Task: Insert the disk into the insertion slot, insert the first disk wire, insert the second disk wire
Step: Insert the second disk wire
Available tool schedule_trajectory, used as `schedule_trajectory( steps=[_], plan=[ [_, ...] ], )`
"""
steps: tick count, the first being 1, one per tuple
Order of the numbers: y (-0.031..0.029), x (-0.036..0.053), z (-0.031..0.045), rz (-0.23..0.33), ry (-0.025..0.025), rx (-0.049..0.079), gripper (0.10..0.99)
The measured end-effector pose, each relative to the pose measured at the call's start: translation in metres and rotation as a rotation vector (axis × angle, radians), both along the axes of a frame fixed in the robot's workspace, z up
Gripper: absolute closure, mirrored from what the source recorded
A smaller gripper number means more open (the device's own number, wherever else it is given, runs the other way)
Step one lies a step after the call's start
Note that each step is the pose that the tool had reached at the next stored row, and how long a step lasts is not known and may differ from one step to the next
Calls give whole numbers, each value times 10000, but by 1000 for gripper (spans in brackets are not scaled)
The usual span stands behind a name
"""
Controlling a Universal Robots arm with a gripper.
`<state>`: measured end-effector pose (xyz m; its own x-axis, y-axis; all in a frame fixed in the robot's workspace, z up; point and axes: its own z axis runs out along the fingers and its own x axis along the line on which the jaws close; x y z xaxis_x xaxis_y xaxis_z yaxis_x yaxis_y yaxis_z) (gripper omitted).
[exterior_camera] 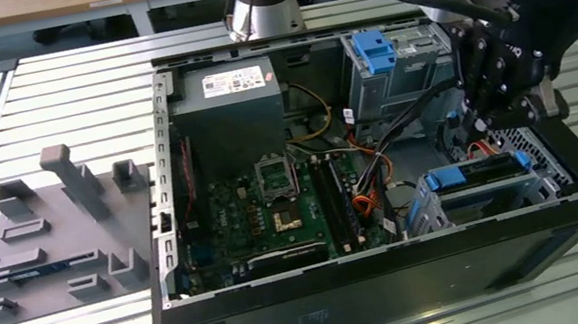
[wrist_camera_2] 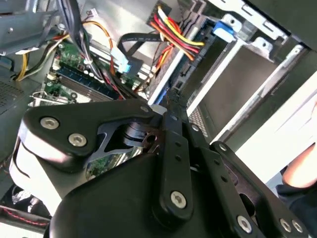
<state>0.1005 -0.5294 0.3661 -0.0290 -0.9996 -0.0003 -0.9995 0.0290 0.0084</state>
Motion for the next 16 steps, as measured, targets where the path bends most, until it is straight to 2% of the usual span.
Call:
schedule_trajectory(
  steps=[4,7,13,14,16],
  plan=[
    [145,0,0,3,0,-3,980],
    [216,0,-1,2,0,-21,980],
    [319,0,-12,4,0,-79,973],
    [329,0,-18,12,-1,-80,914],
    [347,0,-30,60,-5,-80,914]
  ],
)
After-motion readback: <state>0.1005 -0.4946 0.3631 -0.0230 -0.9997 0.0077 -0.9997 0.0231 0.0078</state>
